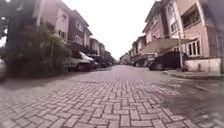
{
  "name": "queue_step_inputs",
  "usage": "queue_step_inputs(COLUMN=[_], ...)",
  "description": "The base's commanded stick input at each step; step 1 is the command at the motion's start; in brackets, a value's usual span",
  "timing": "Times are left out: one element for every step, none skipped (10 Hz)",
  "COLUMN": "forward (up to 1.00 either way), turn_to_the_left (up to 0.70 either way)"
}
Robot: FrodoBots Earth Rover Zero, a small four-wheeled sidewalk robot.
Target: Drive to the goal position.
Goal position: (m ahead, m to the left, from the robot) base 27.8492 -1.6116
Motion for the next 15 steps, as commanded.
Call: queue_step_inputs(forward=[0.69,0.69,0.69,0.69,0.69,0.69,0.69,0.69,0.69,0.69,0.69,0.69,0.69,0.69,0.69], turn_to_the_left=[0.03,0.03,0.03,0.03,0.03,0.03,0.03,0.03,0.03,0.03,0.03,0.03,0.03,0.03,0.03])
